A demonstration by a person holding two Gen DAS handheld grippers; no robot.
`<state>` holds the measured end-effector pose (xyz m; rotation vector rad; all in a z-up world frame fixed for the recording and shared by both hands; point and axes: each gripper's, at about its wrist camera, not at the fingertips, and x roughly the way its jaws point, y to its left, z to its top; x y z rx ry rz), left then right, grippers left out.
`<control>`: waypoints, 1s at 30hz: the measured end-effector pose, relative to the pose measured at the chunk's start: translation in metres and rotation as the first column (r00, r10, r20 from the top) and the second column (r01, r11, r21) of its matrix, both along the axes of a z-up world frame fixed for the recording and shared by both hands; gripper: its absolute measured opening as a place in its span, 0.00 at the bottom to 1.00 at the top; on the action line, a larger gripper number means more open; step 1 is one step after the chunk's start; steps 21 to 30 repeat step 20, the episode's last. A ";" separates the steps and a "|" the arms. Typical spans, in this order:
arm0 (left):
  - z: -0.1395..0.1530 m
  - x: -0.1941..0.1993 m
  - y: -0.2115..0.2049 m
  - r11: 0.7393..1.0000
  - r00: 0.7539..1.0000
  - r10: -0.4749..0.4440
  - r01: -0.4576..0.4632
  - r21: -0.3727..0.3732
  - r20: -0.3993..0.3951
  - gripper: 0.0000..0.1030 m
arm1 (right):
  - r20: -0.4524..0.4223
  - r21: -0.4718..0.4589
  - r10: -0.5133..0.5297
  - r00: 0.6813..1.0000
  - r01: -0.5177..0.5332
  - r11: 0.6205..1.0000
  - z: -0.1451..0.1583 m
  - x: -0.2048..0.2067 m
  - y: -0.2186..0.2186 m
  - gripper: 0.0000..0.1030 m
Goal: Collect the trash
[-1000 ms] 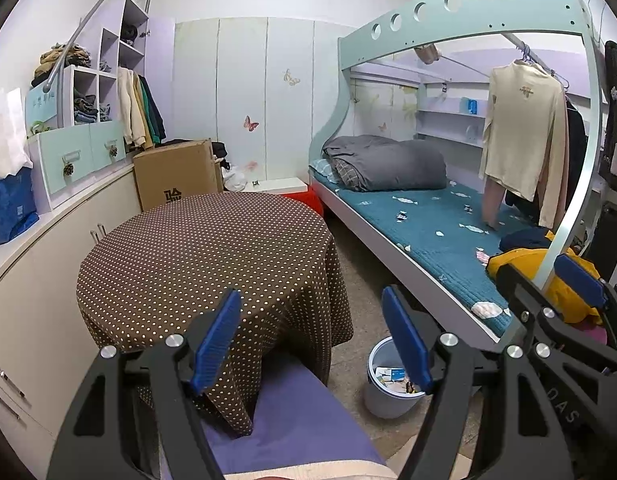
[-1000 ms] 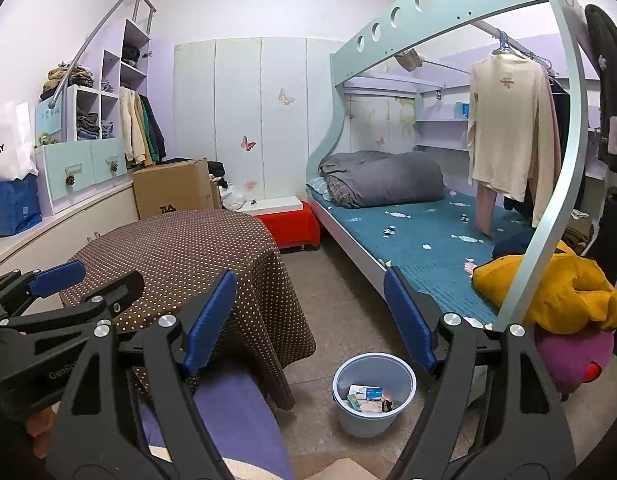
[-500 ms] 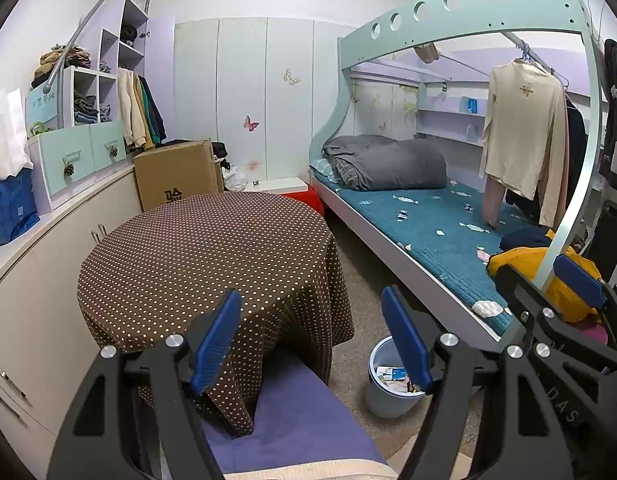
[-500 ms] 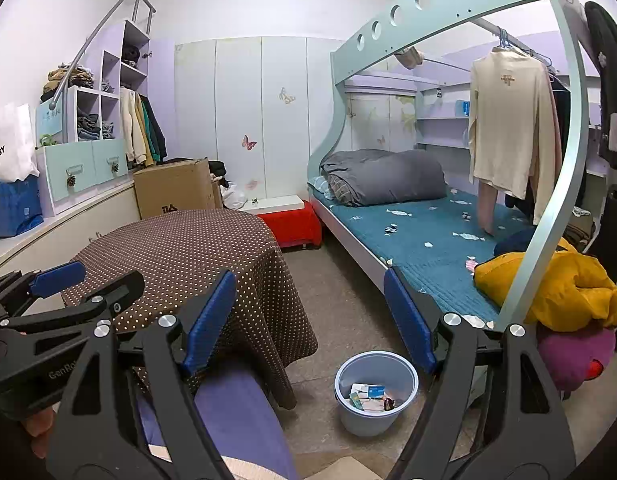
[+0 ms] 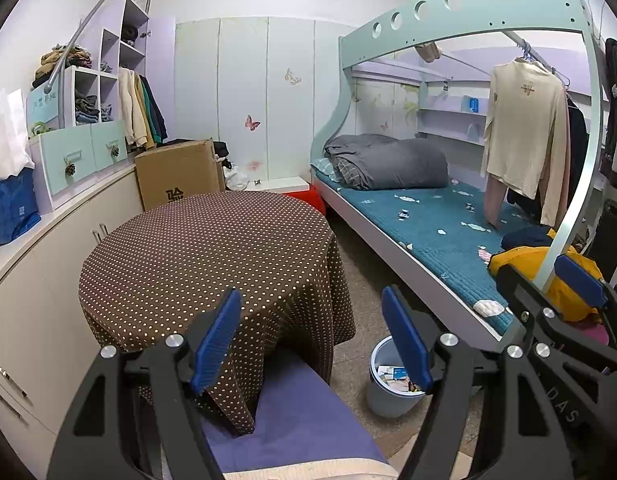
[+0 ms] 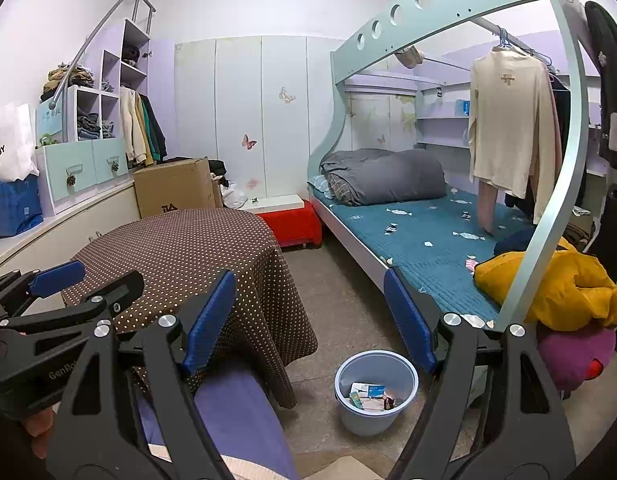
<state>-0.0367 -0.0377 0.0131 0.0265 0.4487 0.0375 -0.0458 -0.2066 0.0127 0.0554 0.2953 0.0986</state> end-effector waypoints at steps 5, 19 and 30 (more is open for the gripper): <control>-0.001 0.000 0.000 1.000 1.000 0.001 -0.001 0.001 -0.002 0.70 | -0.001 -0.001 -0.001 1.000 0.001 1.000 -0.001 0.000 0.000 0.73; -0.004 0.002 0.002 1.000 1.000 0.005 -0.005 -0.002 -0.010 0.70 | -0.011 0.009 0.005 1.000 -0.005 1.000 -0.007 0.003 0.002 0.73; -0.006 0.004 0.004 1.000 1.000 0.012 -0.013 -0.004 -0.015 0.70 | -0.015 0.012 0.007 1.000 -0.007 1.000 -0.009 0.005 0.002 0.73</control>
